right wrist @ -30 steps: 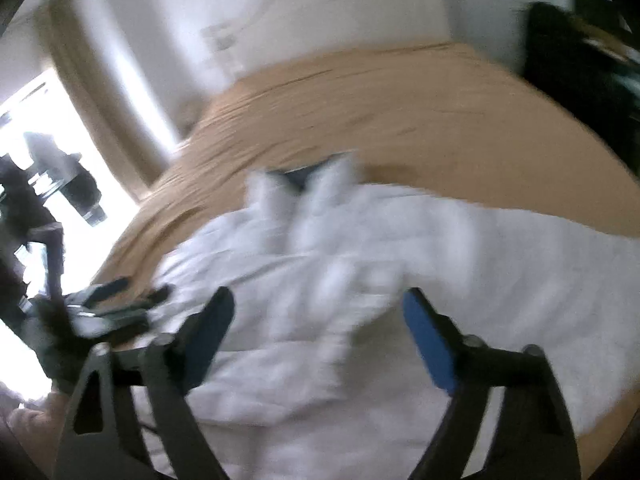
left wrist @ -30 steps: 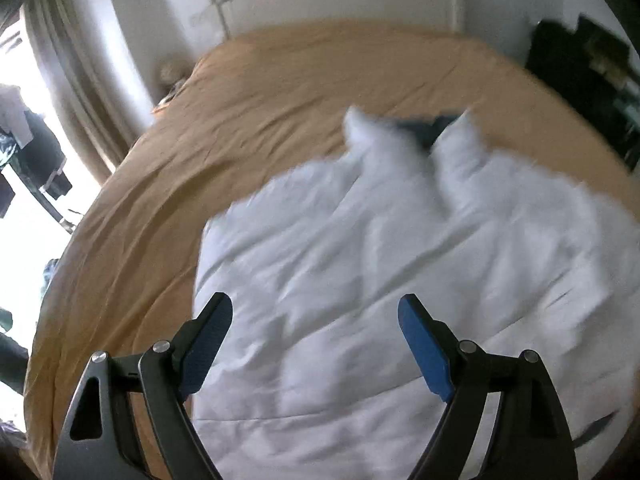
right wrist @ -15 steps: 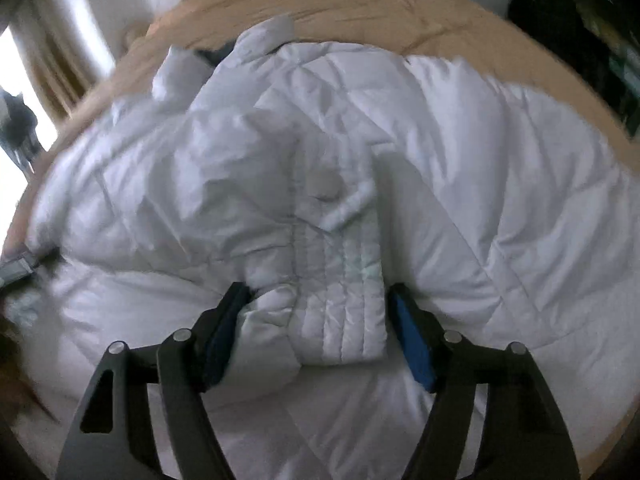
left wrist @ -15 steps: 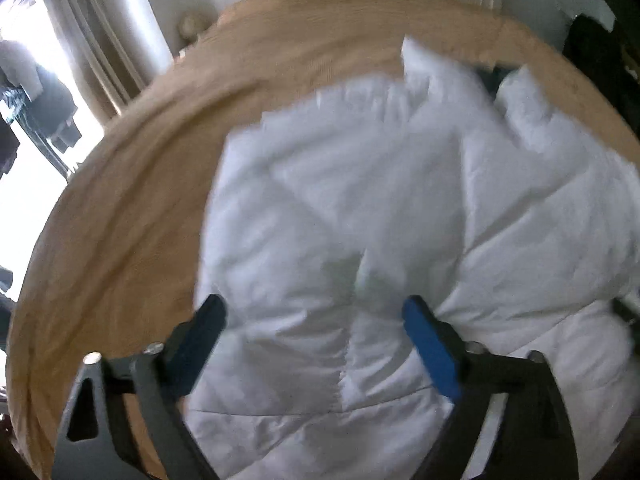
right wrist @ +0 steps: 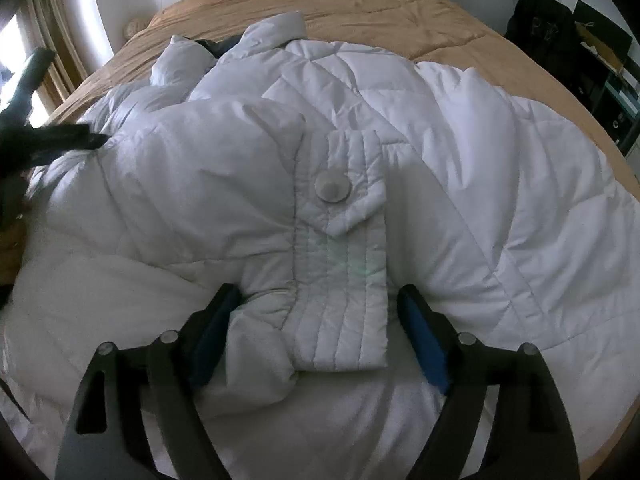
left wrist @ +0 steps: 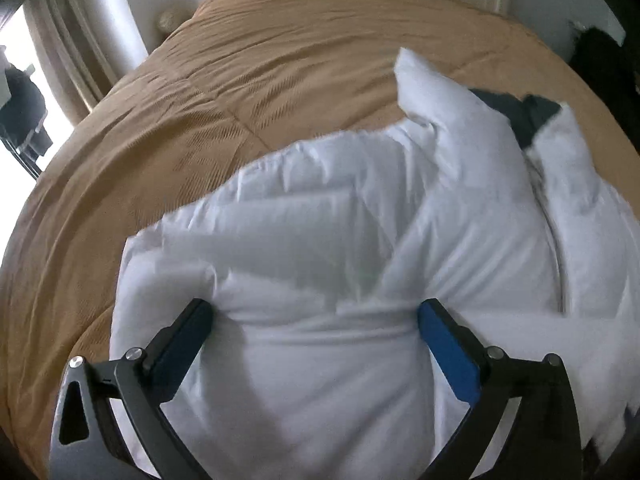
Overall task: Fold large clothes
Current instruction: 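Fold the held sleeve across the jacket front with the left tool and release, then grasp the other sleeve cuff with the right tool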
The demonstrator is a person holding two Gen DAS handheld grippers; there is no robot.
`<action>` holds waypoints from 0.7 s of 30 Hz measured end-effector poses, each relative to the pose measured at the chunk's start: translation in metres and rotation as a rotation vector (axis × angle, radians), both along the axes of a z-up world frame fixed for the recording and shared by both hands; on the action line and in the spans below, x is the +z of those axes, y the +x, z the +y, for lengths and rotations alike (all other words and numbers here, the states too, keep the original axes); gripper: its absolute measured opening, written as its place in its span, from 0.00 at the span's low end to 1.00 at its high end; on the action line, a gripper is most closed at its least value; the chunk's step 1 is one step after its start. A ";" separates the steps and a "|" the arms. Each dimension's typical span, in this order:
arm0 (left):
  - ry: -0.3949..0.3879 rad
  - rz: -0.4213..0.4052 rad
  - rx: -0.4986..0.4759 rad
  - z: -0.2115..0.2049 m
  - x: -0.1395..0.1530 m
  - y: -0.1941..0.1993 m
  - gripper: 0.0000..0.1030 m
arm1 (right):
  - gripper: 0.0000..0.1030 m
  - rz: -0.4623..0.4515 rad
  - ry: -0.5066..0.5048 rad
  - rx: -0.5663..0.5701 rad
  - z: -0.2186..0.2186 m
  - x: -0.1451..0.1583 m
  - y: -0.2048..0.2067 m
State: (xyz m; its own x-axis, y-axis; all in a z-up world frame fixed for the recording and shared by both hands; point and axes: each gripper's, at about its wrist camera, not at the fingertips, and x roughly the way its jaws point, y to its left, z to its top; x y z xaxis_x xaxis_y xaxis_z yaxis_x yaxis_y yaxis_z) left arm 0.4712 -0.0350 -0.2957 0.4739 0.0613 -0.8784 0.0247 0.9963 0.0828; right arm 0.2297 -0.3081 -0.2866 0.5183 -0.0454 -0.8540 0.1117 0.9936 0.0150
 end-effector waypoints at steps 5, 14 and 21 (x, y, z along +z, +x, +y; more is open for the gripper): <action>-0.052 -0.024 0.001 0.022 0.048 -0.018 0.84 | 0.82 -0.003 -0.014 0.004 0.002 -0.001 -0.001; -0.123 -0.058 -0.090 0.032 0.036 -0.169 0.91 | 0.84 -0.015 -0.022 0.002 0.004 -0.002 -0.003; -0.081 -0.019 -0.091 0.024 -0.012 -0.175 0.99 | 0.88 -0.002 -0.026 0.004 0.003 -0.002 -0.001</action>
State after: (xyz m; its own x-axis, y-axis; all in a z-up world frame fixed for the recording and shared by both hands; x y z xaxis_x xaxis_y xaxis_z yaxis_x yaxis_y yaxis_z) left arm 0.2963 -0.0114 -0.3075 0.4906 -0.0530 -0.8698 0.1141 0.9935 0.0038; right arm 0.2291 -0.3050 -0.2891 0.5205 -0.0652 -0.8514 0.1077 0.9941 -0.0103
